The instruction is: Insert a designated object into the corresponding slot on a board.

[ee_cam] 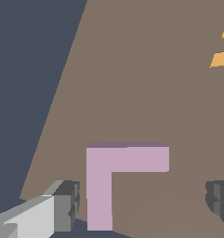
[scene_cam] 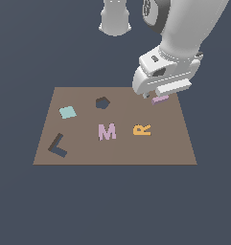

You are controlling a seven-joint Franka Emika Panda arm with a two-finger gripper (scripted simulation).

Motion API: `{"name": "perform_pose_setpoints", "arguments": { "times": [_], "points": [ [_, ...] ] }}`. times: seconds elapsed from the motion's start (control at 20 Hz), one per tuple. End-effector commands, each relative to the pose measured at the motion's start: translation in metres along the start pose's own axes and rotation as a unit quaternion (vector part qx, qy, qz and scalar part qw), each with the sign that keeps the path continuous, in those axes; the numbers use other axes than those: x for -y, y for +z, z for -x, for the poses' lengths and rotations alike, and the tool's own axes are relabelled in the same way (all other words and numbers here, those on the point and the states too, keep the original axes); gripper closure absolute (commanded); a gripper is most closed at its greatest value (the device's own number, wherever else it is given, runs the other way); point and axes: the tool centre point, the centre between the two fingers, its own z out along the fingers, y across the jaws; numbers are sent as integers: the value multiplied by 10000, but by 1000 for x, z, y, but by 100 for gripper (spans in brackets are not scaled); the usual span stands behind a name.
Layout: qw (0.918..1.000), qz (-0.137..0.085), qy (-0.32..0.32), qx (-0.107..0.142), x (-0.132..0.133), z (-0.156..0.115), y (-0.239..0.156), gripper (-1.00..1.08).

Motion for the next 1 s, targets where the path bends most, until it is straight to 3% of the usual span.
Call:
{"name": "perform_pose_setpoints", "arguments": {
  "times": [0.0,0.85,0.9,0.95],
  "points": [
    [10000,6,-73,2,6,3,6,-92],
    [10000,18,-93,7,8,5,29,-92],
    [10000,18,-93,7,8,5,29,108],
    [10000,18,-93,7,8,5,29,108]
  ]
}}
